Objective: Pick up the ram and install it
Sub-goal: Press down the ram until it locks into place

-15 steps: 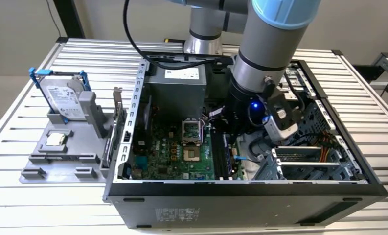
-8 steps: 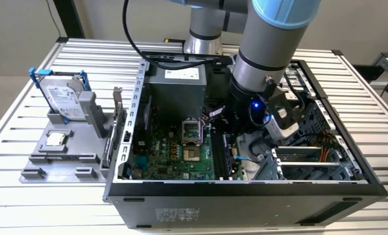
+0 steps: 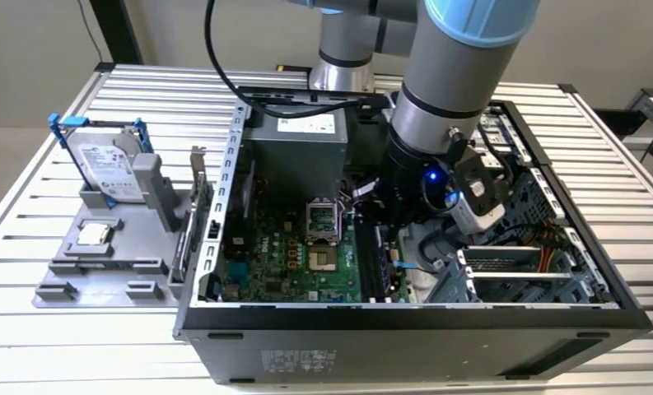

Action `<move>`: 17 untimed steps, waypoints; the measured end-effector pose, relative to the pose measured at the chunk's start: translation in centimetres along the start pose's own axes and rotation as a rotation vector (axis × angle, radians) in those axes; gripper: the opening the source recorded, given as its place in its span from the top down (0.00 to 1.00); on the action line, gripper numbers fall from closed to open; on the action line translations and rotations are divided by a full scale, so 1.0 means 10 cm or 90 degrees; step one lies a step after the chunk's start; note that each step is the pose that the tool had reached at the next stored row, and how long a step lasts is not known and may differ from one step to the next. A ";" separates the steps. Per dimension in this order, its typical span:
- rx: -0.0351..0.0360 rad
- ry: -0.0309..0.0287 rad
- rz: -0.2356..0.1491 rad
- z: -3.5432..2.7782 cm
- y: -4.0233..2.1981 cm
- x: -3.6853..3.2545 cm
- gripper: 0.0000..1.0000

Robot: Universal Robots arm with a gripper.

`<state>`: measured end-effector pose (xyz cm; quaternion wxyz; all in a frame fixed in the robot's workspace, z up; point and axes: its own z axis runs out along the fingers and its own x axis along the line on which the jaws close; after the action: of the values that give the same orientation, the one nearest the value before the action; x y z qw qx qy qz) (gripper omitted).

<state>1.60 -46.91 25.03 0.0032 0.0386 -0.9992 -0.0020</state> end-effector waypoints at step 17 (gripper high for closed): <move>0.0003 0.0002 -0.045 -0.019 0.000 0.001 1.00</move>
<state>1.60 -46.91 25.23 0.0033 0.0738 -0.9973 -0.0018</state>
